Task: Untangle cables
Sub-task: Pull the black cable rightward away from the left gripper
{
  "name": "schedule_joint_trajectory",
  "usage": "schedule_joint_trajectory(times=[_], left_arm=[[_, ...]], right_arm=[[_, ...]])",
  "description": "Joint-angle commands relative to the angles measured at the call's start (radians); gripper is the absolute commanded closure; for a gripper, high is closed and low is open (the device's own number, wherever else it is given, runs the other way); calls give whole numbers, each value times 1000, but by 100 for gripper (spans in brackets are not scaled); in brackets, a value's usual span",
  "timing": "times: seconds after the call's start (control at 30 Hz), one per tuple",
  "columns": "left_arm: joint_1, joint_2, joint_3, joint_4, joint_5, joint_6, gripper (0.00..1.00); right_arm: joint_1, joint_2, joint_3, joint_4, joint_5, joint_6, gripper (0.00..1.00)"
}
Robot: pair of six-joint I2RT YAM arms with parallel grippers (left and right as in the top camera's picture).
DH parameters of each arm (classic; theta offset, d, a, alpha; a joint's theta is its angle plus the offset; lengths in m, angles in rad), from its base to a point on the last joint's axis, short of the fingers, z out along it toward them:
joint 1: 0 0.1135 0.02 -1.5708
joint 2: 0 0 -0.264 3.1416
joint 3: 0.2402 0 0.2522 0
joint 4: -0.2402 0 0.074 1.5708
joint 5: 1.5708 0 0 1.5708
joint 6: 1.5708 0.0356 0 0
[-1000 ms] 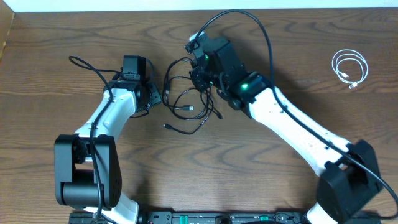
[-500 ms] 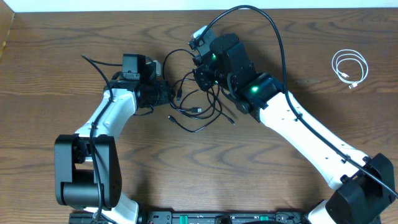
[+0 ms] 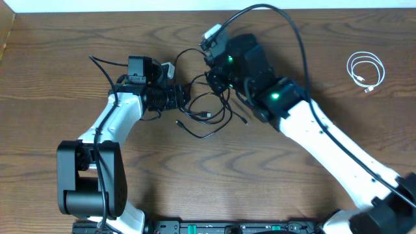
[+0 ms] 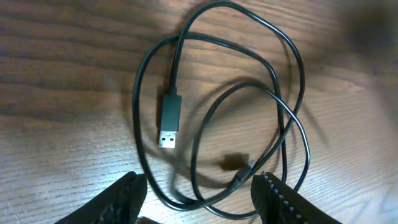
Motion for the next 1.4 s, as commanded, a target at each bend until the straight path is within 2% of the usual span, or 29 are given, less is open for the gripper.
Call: schedule_joint_trajectory(times=[0.0, 0.33, 0.57, 0.77, 1.0, 1.03, 1.07, 1.17, 1.37], left_arm=[[3, -8, -3, 6, -14, 16, 41], [3, -8, -4, 6, -14, 16, 42], [3, -8, -4, 6, -14, 16, 71], [3, -8, -4, 6, -14, 16, 79], [3, -8, -4, 5, -14, 16, 79], [3, -8, -4, 5, -15, 16, 81], [3, -8, -4, 5, -14, 16, 92], [3, -8, -4, 5, -14, 16, 92], [3, -8, -4, -2, 6, 16, 93]], right_arm=[[-5, -89, 9, -3, -74, -18, 99], [-5, -124, 9, -15, -246, -14, 99], [-5, -132, 9, -14, -277, -14, 99], [-23, -155, 9, -16, -274, -15, 99], [-125, -161, 9, -92, -272, -14, 99], [-140, -161, 9, -110, -272, -14, 99], [-172, -161, 8, -157, -272, -14, 99], [-203, -155, 8, -220, -227, -14, 99], [-246, -124, 8, -316, -19, -14, 99]])
